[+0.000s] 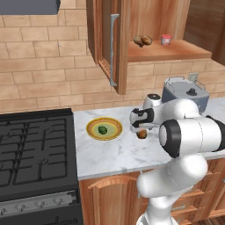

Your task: Pick the avocado and bread from the counter and place them on the plate. Then pick the jam from the cabinet and place it next to the plate. Lastly close the cabinet door.

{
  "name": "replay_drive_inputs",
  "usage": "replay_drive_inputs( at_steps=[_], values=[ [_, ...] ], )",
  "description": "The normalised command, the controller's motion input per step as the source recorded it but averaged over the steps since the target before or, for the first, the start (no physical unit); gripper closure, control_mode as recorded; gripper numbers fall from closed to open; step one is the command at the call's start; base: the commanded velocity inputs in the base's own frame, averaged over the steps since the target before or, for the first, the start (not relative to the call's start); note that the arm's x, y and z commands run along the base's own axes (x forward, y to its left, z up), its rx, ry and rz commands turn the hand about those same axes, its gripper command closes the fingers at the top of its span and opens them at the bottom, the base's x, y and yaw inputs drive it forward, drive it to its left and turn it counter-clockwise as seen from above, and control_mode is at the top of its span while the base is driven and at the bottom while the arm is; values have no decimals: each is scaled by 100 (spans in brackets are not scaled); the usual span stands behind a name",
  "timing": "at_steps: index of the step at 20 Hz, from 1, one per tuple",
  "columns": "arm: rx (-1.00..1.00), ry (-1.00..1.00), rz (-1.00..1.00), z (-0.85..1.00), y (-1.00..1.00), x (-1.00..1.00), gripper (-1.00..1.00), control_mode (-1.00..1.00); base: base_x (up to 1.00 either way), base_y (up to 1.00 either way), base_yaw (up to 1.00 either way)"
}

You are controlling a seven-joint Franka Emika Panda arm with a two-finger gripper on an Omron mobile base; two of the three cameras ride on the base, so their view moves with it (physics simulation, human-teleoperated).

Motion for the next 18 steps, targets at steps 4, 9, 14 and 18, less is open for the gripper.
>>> replay_drive_inputs(
  at_steps=[4, 9, 14, 18],
  values=[
    [0, 1, 0, -15, -4, 12, -100, -100, 0, 0, 0],
    [0, 1, 0, -8, -3, 12, -100, -100, 0, 0, 0],
    [0, 1, 0, -5, -5, 19, -100, -100, 0, 0, 0],
    [0, 1, 0, -8, -4, 15, -100, -100, 0, 0, 0]
  ],
)
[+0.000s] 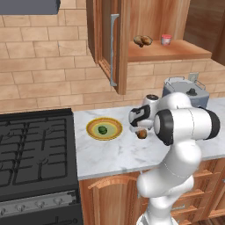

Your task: Pick the avocado and bread from the counter and place them on the plate. Then pick the jam from the cabinet and place it next to the plate. Lastly close the cabinet door.

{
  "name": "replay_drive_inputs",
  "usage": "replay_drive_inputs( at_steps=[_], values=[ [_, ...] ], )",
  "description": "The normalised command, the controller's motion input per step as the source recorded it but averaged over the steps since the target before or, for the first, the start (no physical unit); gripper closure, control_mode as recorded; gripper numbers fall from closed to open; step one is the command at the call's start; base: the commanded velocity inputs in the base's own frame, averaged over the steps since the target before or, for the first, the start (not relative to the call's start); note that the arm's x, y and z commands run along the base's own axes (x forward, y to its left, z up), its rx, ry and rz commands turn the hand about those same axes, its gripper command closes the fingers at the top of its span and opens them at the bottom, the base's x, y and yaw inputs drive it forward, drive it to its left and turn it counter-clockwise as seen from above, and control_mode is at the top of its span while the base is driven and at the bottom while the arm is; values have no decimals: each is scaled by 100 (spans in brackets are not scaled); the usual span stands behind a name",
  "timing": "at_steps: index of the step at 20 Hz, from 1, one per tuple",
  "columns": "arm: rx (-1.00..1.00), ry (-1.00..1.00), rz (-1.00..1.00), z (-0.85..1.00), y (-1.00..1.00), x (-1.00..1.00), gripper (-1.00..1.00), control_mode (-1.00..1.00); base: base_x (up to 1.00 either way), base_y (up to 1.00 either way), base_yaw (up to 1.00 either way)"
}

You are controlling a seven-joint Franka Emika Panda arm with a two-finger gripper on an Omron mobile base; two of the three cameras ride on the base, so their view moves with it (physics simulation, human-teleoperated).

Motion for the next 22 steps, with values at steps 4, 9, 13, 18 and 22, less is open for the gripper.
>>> replay_drive_inputs(
  at_steps=[4, 9, 13, 18, 22],
  values=[
    [0, 3, 0, -20, -1, 11, -100, -100, 0, 0, 0],
    [0, 5, 0, -24, 0, 8, -100, -100, 0, 0, 0],
    [-1, 10, 0, -32, 0, 9, -100, -100, 0, 0, 0],
    [0, 9, 0, -35, 0, 11, -100, -100, 0, 0, 0],
    [-1, 9, 0, -27, 0, 4, 100, -100, 0, 0, 0]
  ],
)
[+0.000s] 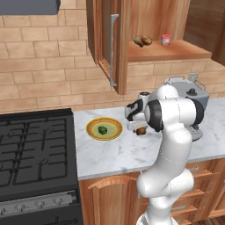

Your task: Pick the avocado and bread from the counter and place them on the plate. Then pick the jam from the cabinet and place it next to the plate. Lastly close the cabinet door.

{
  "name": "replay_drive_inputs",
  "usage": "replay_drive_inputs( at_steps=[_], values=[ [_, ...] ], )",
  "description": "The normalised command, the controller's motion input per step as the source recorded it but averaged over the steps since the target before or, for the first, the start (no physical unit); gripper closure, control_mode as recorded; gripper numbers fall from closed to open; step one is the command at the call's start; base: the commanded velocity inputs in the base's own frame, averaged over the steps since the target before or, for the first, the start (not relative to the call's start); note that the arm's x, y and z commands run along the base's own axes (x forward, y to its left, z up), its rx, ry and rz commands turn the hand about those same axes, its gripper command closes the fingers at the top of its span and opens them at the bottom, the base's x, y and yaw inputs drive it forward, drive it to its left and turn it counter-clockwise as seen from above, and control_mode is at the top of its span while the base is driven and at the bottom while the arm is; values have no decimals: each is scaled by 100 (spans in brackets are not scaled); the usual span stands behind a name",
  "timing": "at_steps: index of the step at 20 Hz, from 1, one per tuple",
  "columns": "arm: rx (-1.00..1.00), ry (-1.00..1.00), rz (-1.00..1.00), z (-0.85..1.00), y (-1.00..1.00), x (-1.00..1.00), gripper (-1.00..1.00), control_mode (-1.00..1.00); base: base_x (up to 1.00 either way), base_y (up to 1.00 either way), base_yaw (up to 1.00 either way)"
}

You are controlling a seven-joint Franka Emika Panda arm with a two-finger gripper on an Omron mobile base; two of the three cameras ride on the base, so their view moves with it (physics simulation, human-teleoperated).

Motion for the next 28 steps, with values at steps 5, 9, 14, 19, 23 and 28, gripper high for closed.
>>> replay_drive_inputs(
  at_steps=[5, 9, 14, 19, 23, 28],
  values=[
    [0, 4, 0, -4, 0, -7, 100, -100, 0, 0, 0],
    [3, 0, 0, 6, -3, -31, 100, -100, 0, 0, 0],
    [3, -1, 0, 34, 1, -25, 100, -100, 0, 0, 0],
    [0, -3, 0, 35, 15, -3, 100, -100, 0, 0, 0],
    [0, -1, 0, 31, 26, 0, 100, -100, 0, 0, 0],
    [0, -7, 0, 26, 25, -10, 100, -100, 0, 0, 0]
  ],
)
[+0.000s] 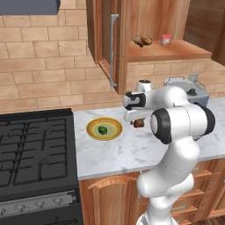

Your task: Pick the avocado and bread from the counter and place them on the plate. Then pick the jam from the cabinet and place it next to the plate. Lastly close the cabinet door.

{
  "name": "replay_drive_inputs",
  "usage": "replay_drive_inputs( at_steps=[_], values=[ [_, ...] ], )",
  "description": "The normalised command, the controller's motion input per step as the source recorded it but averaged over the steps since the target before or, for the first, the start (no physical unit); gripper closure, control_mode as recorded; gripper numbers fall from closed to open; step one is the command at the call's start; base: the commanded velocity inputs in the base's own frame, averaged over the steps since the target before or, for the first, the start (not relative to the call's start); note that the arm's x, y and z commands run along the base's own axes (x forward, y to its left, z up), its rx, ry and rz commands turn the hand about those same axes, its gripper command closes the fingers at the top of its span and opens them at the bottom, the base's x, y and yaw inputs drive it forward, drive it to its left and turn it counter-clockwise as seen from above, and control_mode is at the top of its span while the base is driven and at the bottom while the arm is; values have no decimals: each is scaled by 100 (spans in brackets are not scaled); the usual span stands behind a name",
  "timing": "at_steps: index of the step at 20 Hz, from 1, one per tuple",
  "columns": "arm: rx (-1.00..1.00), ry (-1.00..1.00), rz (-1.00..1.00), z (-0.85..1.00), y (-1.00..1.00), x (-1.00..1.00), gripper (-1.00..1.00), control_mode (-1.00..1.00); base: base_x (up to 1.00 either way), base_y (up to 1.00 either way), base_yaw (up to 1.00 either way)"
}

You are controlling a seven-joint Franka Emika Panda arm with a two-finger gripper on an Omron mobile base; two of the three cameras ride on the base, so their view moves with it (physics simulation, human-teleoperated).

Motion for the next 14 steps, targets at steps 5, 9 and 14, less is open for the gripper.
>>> replay_drive_inputs(
  at_steps=[5, 9, 14],
  values=[
    [1, -7, 0, 19, 23, -21, 100, -100, 0, 0, 0],
    [1, -7, 0, 19, 25, -15, 100, -100, 0, 0, 0],
    [0, -8, 1, 15, 30, -3, 100, -100, 0, 0, 0]
  ],
)
